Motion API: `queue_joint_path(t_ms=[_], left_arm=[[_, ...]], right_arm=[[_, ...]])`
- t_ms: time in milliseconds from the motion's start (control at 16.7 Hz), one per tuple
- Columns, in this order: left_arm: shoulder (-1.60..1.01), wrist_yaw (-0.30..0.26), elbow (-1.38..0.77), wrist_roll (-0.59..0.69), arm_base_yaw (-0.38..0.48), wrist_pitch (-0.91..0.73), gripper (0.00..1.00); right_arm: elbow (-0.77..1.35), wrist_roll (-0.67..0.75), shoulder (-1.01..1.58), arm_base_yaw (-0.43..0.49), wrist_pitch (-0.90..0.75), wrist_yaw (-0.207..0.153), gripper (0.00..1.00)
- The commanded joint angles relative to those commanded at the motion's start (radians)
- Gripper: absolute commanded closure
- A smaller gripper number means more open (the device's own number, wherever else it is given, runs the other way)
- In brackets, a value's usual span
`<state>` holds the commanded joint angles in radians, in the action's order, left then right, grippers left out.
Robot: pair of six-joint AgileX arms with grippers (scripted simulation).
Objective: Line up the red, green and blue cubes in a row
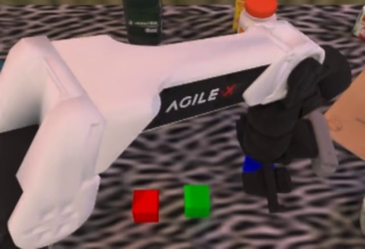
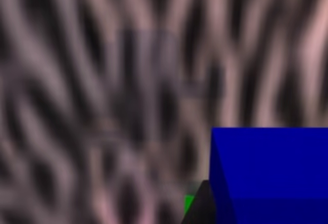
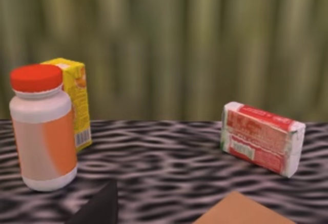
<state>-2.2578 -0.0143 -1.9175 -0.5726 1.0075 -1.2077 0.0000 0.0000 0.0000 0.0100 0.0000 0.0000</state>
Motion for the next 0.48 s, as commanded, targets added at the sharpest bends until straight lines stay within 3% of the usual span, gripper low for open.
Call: queue_joint_path(t_ms=[240, 480], left_arm=[[0.000, -0.002, 0.017, -0.002, -0.003, 0.019, 1.00], [-0.045, -0.004, 0.102, 0.002, -0.003, 0.150, 1.00]], right_arm=[[0.000, 0.000, 0.000, 0.000, 0.000, 0.000, 0.00], [0.000, 0.000, 0.000, 0.000, 0.000, 0.000, 0.00]])
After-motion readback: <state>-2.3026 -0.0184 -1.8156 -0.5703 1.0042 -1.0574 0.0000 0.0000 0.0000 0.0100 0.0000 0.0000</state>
